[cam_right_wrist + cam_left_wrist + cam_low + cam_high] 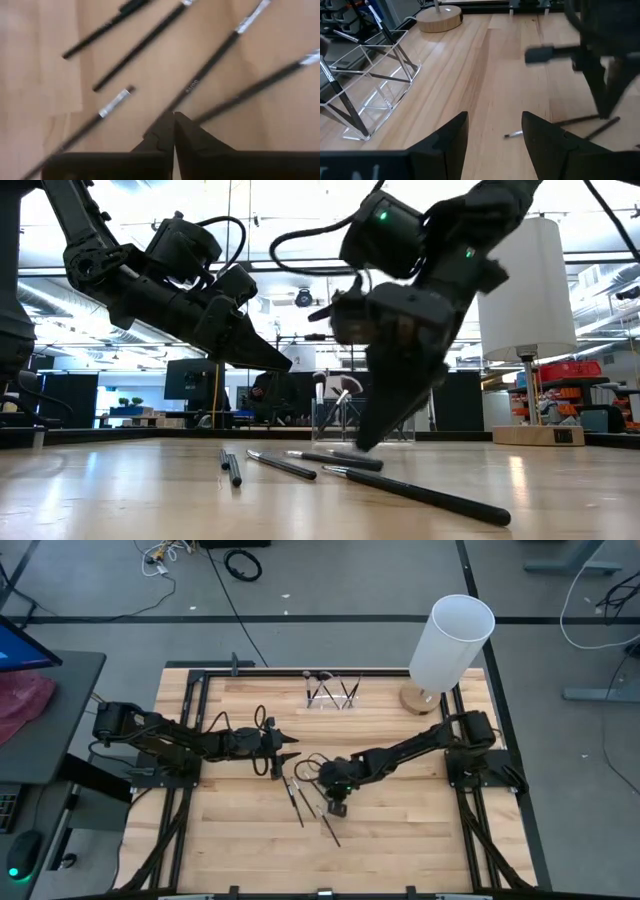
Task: Pick & Place Makeup Supplies
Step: Put the black makeup brush into the transparent organizer
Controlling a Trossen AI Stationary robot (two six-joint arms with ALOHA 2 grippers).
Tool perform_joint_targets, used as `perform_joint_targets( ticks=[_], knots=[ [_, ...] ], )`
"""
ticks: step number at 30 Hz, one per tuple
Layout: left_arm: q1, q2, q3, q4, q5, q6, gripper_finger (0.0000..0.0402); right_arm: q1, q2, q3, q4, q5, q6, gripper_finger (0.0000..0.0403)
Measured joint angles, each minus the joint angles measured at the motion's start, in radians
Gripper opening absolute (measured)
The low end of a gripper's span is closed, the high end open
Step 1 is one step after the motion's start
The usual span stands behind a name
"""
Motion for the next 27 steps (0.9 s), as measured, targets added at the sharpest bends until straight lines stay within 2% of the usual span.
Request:
perform_joint_targets(
  ticks=[6, 10, 13, 17, 21, 24, 27],
  knots=[
    [0.000, 0.000, 0.000, 0.000, 0.000, 0.000, 0.0188, -0.005, -0.081, 0.000, -0.116, 0.111, -0.022, 0.0006],
    [0.000, 0.000, 0.000, -0.001, 0.000, 0.000, 0.0188, 0.002, -0.090, -0.034, -0.047, 0.314, 0.091, 0.0018],
    [0.000, 0.000, 0.000, -0.001, 0.000, 0.000, 0.0188, 0.010, -0.088, -0.114, 0.051, 0.415, 0.208, 0.0051],
    [0.000, 0.000, 0.000, -0.002, 0.000, 0.000, 0.0188, 0.012, -0.087, -0.240, 0.182, 0.512, 0.369, 0.0119],
    [0.000, 0.000, 0.000, -0.002, 0.000, 0.001, 0.0188, 0.040, -0.068, -0.383, 0.435, 0.672, 0.427, 0.0188],
    [0.000, 0.000, 0.000, -0.002, 0.000, 0.001, 0.0188, 0.050, -0.039, -0.444, 0.559, 0.710, 0.397, 0.0201],
    [0.000, 0.000, 0.000, 0.000, 0.000, 0.001, 0.0188, 0.063, 0.008, -0.462, 0.604, 0.744, 0.308, 0.0181]
  ],
)
